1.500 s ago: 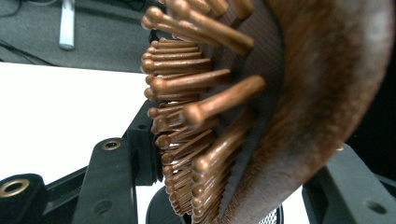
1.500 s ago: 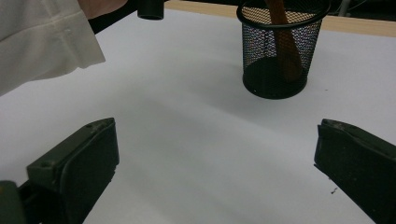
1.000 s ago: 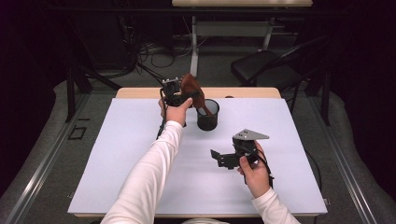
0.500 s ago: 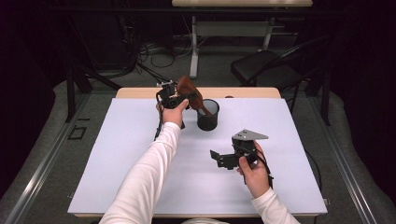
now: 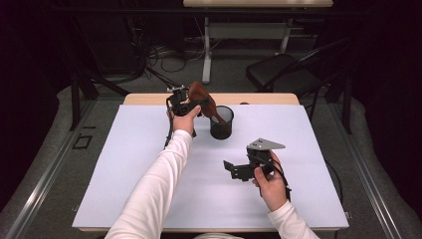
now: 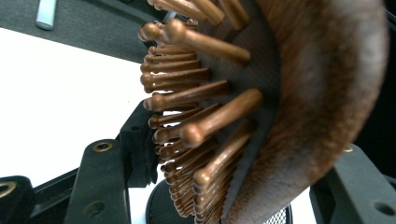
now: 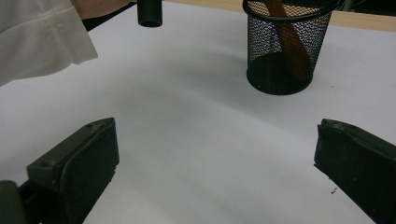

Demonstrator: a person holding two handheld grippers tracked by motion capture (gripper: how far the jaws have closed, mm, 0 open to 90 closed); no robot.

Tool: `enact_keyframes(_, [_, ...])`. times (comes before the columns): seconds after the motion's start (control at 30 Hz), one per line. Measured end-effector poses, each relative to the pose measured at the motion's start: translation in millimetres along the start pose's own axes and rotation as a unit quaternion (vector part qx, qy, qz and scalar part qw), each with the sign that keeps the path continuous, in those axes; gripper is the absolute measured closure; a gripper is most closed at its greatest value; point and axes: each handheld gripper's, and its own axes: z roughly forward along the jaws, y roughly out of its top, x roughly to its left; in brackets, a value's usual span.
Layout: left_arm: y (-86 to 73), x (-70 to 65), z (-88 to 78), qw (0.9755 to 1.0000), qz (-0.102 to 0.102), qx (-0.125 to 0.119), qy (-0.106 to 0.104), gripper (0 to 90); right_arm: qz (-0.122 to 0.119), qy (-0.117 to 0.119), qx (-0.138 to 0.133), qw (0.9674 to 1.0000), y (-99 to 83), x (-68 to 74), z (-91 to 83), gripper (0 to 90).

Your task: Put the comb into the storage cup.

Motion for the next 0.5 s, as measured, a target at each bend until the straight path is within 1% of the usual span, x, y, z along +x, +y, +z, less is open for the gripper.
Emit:
enact_keyframes(0.13, [0.3, -1.0, -0.5, 1.0, 0.007, 0.001, 0.003, 41.6, 0.0, 0.0, 0.002, 1.0, -0.1, -0.1, 0.4, 0.0])
enact_keyframes(0.33, [0.6, -1.7, -1.9, 0.9999, 0.01, 0.006, 0.008, 41.8, 0.0, 0.0, 0.003, 1.0, -0.2, 0.3, 0.6, 0.0])
enact_keyframes(0.43, [2.0, -1.8, -3.6, 0.9997, 0.019, 0.007, 0.01, 40.9, -0.001, 0.0, 0.002, 1.0, -0.4, 0.6, 1.0, 0.0])
enact_keyframes(0.5, [1.8, -1.6, -3.9, 0.9998, 0.017, 0.008, 0.009, 40.9, -0.001, 0.001, 0.002, 1.0, -0.4, 1.1, 1.0, 0.0])
